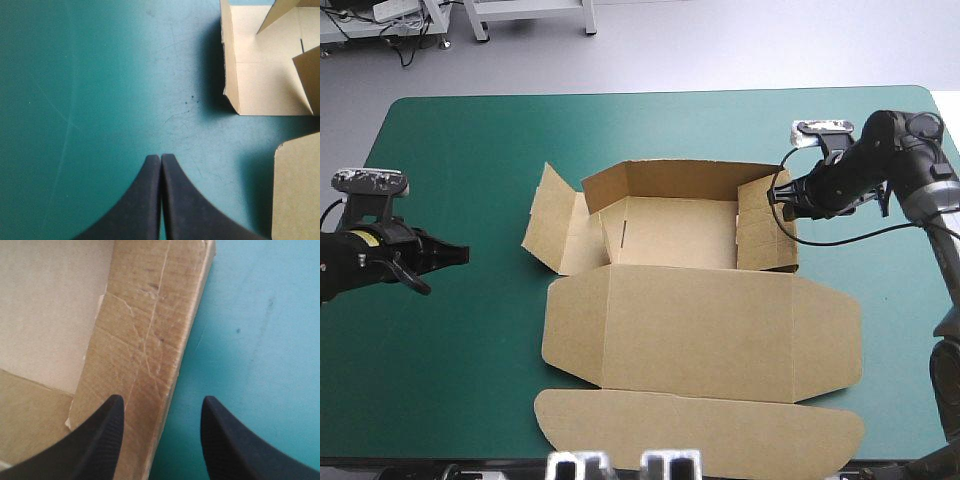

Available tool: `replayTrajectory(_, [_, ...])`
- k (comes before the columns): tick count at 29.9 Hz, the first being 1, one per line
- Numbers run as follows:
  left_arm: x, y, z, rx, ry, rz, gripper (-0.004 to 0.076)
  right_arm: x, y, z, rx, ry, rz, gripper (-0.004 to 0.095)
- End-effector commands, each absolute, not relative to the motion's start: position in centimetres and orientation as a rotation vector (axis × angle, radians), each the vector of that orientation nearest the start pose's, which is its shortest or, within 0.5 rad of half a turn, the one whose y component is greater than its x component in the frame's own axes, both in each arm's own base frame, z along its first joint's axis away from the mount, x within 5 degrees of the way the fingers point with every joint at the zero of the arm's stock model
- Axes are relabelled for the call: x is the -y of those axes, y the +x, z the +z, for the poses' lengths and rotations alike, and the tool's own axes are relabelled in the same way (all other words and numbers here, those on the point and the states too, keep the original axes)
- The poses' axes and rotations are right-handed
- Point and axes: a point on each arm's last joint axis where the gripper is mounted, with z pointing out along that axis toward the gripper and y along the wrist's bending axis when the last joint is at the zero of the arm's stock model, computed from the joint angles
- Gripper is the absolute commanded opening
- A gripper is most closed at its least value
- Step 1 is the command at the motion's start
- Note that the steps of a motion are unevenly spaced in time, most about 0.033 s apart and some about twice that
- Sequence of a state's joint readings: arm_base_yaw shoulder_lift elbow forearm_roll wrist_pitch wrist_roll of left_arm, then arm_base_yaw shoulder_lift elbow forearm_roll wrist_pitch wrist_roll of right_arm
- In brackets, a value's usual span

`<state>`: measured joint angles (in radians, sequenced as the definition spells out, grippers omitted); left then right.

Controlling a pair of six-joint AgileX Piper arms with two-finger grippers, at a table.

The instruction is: Fold the box

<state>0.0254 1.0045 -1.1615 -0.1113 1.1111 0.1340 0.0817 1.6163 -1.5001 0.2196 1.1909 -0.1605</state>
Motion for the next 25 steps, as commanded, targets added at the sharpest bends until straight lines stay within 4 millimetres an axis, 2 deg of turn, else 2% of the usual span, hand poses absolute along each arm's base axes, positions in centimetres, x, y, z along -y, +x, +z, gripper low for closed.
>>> replayTrajectory(1, [0.7, 17.2, 40.0, -2.319, 0.092, -0.084, -0.001, -4.9, 32.9, 33.9, -2.634, -0.242, 0.327, 0.0437])
replayTrajectory(8, [0.5, 17.4, 39.9, -2.297, 0.091, -0.058, -0.001, -5.1, 33.6, 32.2, -2.597, -0.215, 0.349, 0.0416])
replayTrajectory(12, [0.2, 17.5, 39.9, -2.295, 0.115, 0.001, -0.001, -5.2, 34.3, 30.8, -2.64, -0.211, 0.356, 0.0382])
replayTrajectory(15, [-0.1, 17.4, 39.8, -2.297, 0.12, 0.04, -0.001, -5.3, 35.3, 28.7, -2.711, -0.208, 0.366, 0.0201])
replayTrajectory(17, [-0.1, 17.4, 39.8, -2.297, 0.118, 0.043, -0.001, -5.5, 35.9, 27.4, -2.742, -0.187, 0.4, -0.0006])
replayTrajectory(21, [-0.5, 18.3, 39.3, -2.323, 0.088, 0.071, -0.001, -6.2, 36.5, 26.4, -2.739, -0.163, 0.514, -0.002])
replayTrajectory(25, [-2.0, 20.0, 38.5, -2.344, -0.012, 0.108, -0.0009, -6.7, 36.2, 27.4, -2.7, -0.164, 0.59, -0.002])
